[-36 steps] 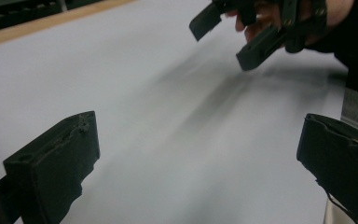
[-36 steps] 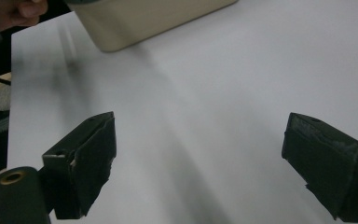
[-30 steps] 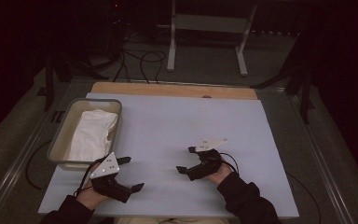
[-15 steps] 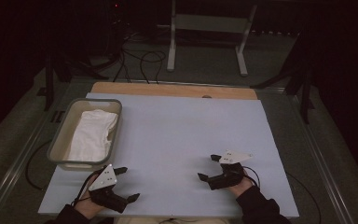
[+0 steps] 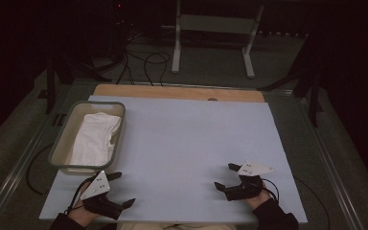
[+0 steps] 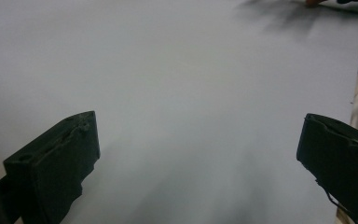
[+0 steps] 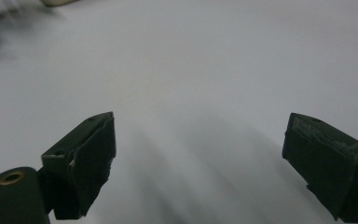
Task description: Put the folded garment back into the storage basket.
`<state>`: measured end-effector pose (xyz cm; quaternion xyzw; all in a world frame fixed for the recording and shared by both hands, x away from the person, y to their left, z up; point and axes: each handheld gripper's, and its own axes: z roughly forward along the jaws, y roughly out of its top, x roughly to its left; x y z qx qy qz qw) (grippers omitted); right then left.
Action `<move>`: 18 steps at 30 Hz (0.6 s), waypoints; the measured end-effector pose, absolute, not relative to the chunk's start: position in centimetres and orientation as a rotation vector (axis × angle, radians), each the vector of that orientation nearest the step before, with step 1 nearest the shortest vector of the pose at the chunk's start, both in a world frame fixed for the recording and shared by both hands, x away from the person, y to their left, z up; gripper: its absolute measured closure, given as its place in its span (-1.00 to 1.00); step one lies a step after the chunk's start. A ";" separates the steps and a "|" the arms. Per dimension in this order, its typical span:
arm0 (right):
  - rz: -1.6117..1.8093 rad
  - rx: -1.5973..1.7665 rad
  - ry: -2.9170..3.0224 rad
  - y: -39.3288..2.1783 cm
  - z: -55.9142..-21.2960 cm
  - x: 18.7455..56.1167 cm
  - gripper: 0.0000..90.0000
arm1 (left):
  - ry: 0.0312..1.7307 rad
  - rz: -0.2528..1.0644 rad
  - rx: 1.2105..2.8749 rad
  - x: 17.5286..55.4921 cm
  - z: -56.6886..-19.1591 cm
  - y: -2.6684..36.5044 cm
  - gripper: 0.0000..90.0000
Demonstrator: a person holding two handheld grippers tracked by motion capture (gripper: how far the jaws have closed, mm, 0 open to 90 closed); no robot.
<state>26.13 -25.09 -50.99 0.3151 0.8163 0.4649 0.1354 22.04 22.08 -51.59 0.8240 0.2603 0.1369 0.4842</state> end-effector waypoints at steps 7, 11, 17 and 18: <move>1.361 0.872 2.346 -24.8 -50.9 26.0 -0.79 | 0.649 0.355 2.005 22.0 -51.8 22.3 -1.00; 1.357 0.882 2.357 -24.7 -51.2 26.1 -0.79 | 0.639 0.361 1.994 21.9 -51.8 22.3 -1.00; 1.339 0.872 2.376 -24.5 -51.4 26.1 -0.79 | 0.641 0.370 1.994 22.0 -51.7 22.4 -1.00; 1.345 0.872 2.375 -24.6 -51.4 26.1 -0.79 | 0.643 0.371 1.993 22.0 -51.7 22.4 -1.00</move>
